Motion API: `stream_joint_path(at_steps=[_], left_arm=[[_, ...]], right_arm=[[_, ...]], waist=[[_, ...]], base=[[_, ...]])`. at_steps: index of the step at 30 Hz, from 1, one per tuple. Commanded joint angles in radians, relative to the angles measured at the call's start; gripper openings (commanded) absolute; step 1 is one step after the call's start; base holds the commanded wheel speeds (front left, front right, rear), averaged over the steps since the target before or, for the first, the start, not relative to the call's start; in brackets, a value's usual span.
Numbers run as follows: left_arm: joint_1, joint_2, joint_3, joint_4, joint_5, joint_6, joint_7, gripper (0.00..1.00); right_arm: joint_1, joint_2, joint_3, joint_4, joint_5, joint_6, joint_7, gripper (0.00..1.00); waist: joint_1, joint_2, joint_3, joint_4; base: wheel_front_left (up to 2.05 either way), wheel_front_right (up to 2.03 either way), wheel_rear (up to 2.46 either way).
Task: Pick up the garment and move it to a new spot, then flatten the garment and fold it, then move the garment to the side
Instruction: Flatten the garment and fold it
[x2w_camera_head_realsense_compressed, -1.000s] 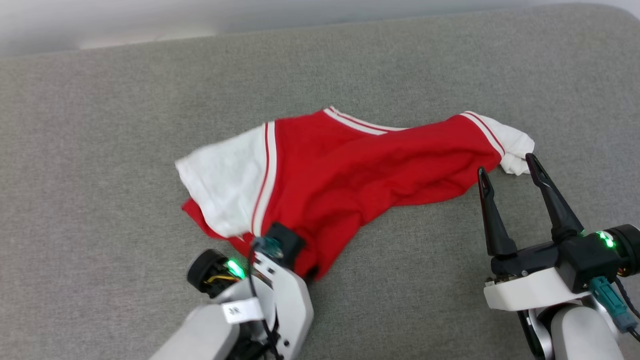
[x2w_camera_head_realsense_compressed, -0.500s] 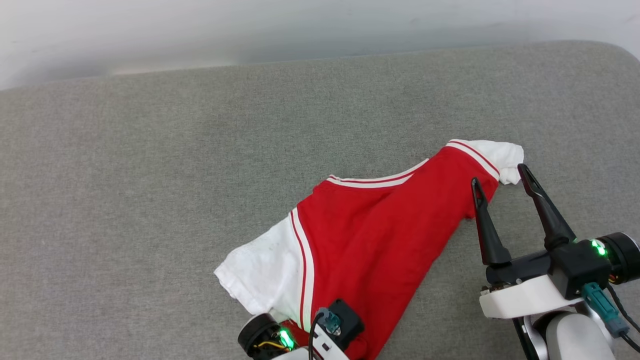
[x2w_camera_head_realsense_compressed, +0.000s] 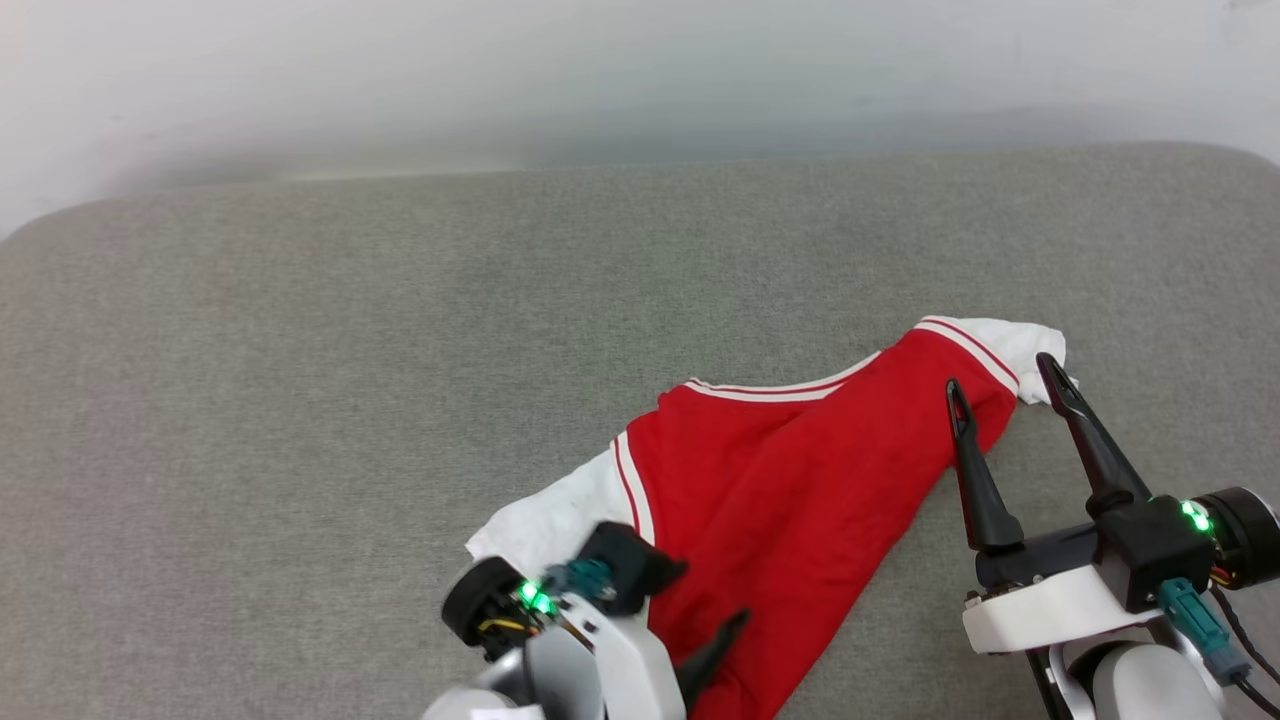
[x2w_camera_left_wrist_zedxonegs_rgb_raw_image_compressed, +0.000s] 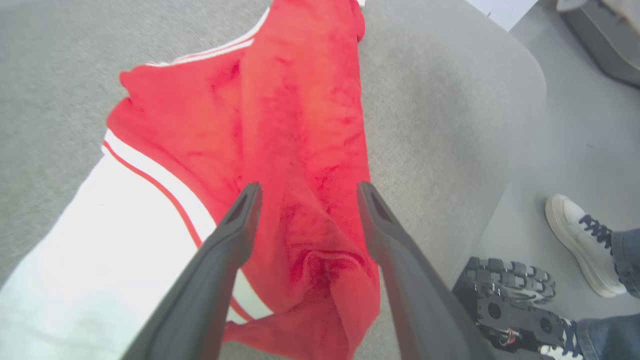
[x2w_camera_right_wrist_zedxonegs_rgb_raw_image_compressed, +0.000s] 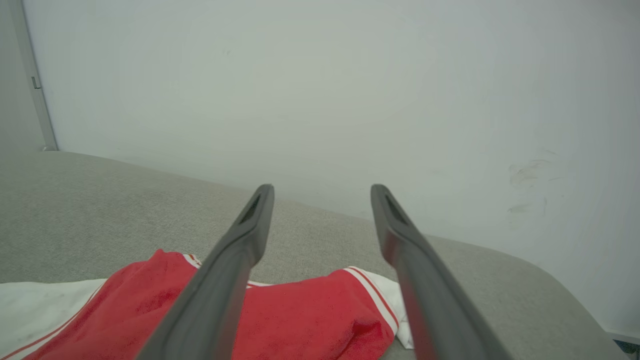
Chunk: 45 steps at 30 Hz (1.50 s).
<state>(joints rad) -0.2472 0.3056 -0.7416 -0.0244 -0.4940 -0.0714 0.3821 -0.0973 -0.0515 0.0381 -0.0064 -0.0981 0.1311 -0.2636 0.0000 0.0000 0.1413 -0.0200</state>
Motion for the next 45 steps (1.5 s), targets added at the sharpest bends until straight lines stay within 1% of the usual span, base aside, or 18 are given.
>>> stream_joint_path(at_steps=[1, 5, 7, 8, 11, 13, 14, 17, 20, 23, 26, 28, 30, 32, 34, 38, 41, 45], left_arm=[[0.008, 0.005, 0.027, -0.017, -0.007, 0.014, -0.036, 1.0], [0.01, 0.026, 0.126, -0.048, 0.009, 0.066, -0.172, 1.0], [0.004, 0.041, 0.18, -0.056, 0.03, 0.089, -0.273, 1.0], [0.013, 0.037, 0.216, -0.052, 0.022, 0.109, -0.325, 1.0], [0.039, 0.055, 0.293, -0.034, 0.038, 0.136, -0.477, 1.0], [0.062, 0.074, 0.327, -0.01, 0.059, 0.152, -0.565, 1.0], [0.074, 0.07, 0.343, -0.004, 0.059, 0.158, -0.597, 1.0], [0.114, 0.061, 0.393, 0.01, 0.072, 0.176, -0.64, 1.0], [0.141, 0.048, 0.416, 0.014, 0.083, 0.177, -0.646, 1.0], [0.157, 0.03, 0.452, -0.009, 0.12, 0.167, -0.649, 1.0], [0.168, 0.004, 0.472, -0.021, 0.151, 0.148, -0.648, 1.0], [0.161, -0.013, 0.487, -0.029, 0.169, 0.134, -0.647, 1.0], [0.15, -0.03, 0.504, -0.037, 0.183, 0.122, -0.647, 1.0], [0.14, -0.047, 0.518, -0.041, 0.198, 0.108, -0.647, 1.0], [0.134, -0.061, 0.531, -0.048, 0.213, 0.095, -0.647, 1.0], [0.124, -0.087, 0.555, -0.047, 0.239, 0.068, -0.647, 1.0], [0.112, -0.109, 0.571, -0.044, 0.254, 0.048, -0.647, 1.0], [0.095, -0.145, 0.584, -0.042, 0.262, 0.024, -0.647, 1.0]], right_arm=[[0.01, 0.002, -0.002, 0.001, -0.001, -0.001, -0.002, 1.0], [0.018, 0.002, -0.004, 0.002, -0.002, -0.001, -0.002, 1.0], [0.018, 0.002, -0.005, 0.001, -0.003, -0.001, -0.002, 1.0], [0.019, 0.002, -0.005, 0.001, -0.004, -0.001, -0.002, 1.0], [0.024, 0.002, -0.002, 0.004, -0.003, -0.001, -0.002, 1.0], [0.026, 0.002, 0.001, 0.006, -0.002, -0.001, -0.002, 1.0], [0.027, 0.002, 0.002, 0.007, -0.002, -0.001, -0.002, 1.0], [0.033, 0.002, 0.003, 0.01, 0.0, -0.001, -0.002, 1.0], [0.035, 0.002, -0.009, 0.014, 0.014, -0.001, -0.002, 1.0], [0.034, 0.002, -0.025, 0.023, -0.004, -0.001, -0.002, 1.0], [0.009, 0.002, -0.048, 0.028, -0.051, -0.001, -0.002, 1.0], [-0.008, -0.001, -0.057, 0.039, -0.068, -0.001, 0.018, 1.0], [-0.029, -0.02, -0.042, 0.045, -0.055, -0.001, 0.077, 1.0], [-0.051, -0.056, -0.031, 0.056, -0.023, -0.001, 0.182, 1.0], [-0.079, -0.108, 0.004, 0.066, 0.018, -0.001, 0.322, 1.0], [-0.146, -0.234, 0.061, 0.063, 0.141, -0.001, 0.629, 1.0], [-0.192, -0.317, 0.101, 0.038, 0.223, -0.001, 0.82, 1.0], [-0.237, -0.368, 0.108, 0.025, 0.335, -0.001, 1.024, 1.0]], waist=[[0.0, 0.0, -0.014, 0.013], [0.0, 0.0, -0.029, 0.027], [0.0, 0.0, -0.035, 0.032], [0.0, 0.0, -0.038, 0.035], [0.0, 0.0, -0.044, 0.037], [0.0, 0.0, -0.047, 0.036], [0.0, 0.0, -0.048, 0.036], [0.0, 0.0, -0.049, 0.034], [0.0, 0.0, -0.048, 0.033], [0.0, 0.0, -0.039, 0.033], [0.0, 0.0, -0.024, 0.036], [0.0, 0.0, -0.011, 0.041], [0.0, 0.0, 0.003, 0.046], [0.0, 0.0, 0.018, 0.053], [0.0, 0.0, 0.034, 0.059], [0.0, 0.0, 0.065, 0.077], [0.0, 0.0, 0.089, 0.097], [0.0, 0.0, 0.115, 0.125]], base=[[0.0, 0.0, 0.0], [0.0, 0.0, 0.0], [0.0, 0.0, 0.0], [0.0, 0.0, 0.0], [0.0, 0.0, 0.0], [0.0, 0.0, 0.0], [0.0, 0.0, 0.0], [0.0, 0.0, 0.0], [0.0, 0.0, 0.0], [0.0, 0.0, 0.0], [0.0, 0.0, 0.0], [0.0, 0.0, 0.0], [0.0, 0.0, 0.0], [0.0, 0.0, 0.0], [0.0, 0.0, 0.0], [0.0, 0.0, 0.0], [0.0, 0.0, 0.0], [0.0, 0.0, 0.0]])
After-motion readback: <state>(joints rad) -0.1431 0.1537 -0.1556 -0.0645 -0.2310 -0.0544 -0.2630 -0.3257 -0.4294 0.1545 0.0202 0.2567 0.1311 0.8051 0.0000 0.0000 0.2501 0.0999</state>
